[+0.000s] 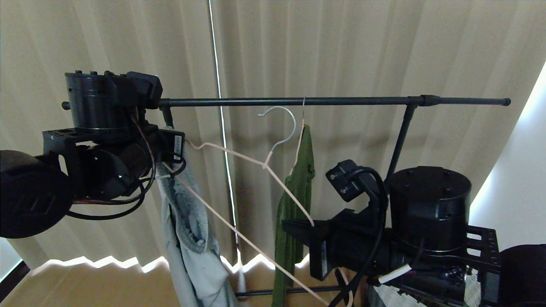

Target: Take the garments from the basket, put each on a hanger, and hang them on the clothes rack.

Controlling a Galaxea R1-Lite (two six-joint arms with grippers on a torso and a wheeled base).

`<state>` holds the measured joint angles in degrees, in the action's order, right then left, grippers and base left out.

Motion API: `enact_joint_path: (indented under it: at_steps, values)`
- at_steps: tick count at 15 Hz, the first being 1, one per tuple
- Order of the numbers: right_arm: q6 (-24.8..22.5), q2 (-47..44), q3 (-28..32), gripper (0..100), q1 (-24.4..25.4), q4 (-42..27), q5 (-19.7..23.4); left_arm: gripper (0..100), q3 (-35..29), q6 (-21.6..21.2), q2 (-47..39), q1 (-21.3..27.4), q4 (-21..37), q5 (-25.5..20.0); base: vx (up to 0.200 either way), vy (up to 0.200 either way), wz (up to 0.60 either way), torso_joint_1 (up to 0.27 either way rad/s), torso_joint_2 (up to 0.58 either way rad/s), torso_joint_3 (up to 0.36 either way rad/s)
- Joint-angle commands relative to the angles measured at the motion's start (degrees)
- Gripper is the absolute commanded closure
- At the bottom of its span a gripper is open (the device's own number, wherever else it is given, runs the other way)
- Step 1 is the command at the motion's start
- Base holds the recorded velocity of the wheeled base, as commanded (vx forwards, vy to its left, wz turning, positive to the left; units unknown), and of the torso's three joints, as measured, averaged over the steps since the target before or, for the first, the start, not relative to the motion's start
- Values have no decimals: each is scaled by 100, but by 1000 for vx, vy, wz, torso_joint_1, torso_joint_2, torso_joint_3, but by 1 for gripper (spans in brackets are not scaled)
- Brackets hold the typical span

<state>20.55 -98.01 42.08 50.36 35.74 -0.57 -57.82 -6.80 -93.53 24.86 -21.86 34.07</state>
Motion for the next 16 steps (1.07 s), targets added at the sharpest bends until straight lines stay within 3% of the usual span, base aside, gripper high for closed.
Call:
enact_joint_path:
  at_steps: [1,4,10,16]
  values:
    - [10,-306,81,100,9,-6,-22,100,16,3,10,54,-3,38,0,0,0,0,0,0]
    - [19,-324,46,100,18,-76,-31,100,-63,-14,-8,37,-3,275,0,0,0,0,0,0]
    - [212,-306,424,100,-88,-797,-1138,100,-63,-216,19,28,270,495,0,0,0,0,0,0]
    - [247,-631,863,100,-351,-823,-1692,100,113,-392,19,54,305,548,0,0,0,0,0,0]
